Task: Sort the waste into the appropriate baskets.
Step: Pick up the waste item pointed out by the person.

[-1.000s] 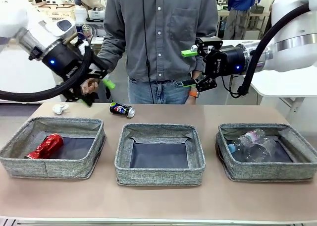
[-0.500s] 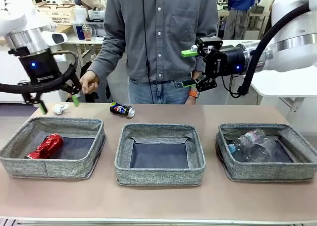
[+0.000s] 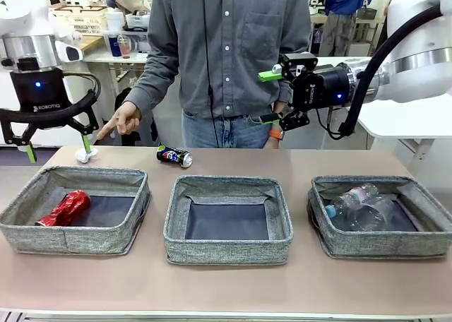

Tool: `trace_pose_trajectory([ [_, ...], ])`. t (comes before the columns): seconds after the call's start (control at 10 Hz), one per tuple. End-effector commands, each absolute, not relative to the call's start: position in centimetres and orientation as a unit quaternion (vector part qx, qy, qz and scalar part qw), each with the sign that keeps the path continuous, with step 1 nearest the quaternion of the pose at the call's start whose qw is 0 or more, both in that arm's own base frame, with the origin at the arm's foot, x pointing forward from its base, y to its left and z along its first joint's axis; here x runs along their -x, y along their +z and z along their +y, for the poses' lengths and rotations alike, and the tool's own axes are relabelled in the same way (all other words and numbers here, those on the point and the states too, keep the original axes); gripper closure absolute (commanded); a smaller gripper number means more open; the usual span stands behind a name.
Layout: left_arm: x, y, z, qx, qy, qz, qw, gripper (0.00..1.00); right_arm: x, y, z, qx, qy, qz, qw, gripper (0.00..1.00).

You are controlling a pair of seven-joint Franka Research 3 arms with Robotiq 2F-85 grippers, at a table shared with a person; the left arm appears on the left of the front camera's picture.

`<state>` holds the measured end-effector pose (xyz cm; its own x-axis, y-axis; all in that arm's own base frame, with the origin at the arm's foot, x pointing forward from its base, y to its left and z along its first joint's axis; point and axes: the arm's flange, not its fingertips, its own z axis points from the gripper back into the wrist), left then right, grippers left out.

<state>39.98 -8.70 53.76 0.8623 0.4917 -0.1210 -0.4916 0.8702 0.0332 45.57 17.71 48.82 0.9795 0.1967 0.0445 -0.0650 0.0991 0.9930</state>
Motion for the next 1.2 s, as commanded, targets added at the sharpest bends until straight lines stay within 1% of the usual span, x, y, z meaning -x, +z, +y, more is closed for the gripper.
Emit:
trace_pose_trajectory([
  [0.0, -39.9, 53.2, -8.7, 0.002, 0.238, 0.07, 0.969, 0.0, -45.4, 48.8, 17.8, -0.666, 0.09, 0.04, 0.74, 0.0],
  [0.4, -40.1, 53.4, -8.9, -0.002, 0.248, 0.068, 0.966, 0.0, -45.4, 48.8, 17.8, -0.666, 0.09, 0.04, 0.74, 0.0],
  [0.5, -41.9, 53.3, -9.0, -0.035, 0.23, 0.068, 0.97, 0.0, -45.4, 48.8, 17.8, -0.666, 0.09, 0.04, 0.74, 0.0],
  [0.6, -43.7, 53.2, -8.7, -0.047, 0.223, 0.063, 0.972, 0.0, -45.4, 48.8, 17.8, -0.666, 0.09, 0.04, 0.74, 0.0],
  [0.9, -47.4, 53.1, -8.3, -0.08, 0.183, 0.011, 0.98, 0.0, -45.4, 48.8, 17.8, -0.666, 0.09, 0.04, 0.74, 0.0],
  [1.1, -49.1, 52.1, -8.2, -0.091, 0.123, -0.019, 0.988, 0.0, -45.4, 48.8, 17.8, -0.666, 0.09, 0.04, 0.74, 0.0],
])
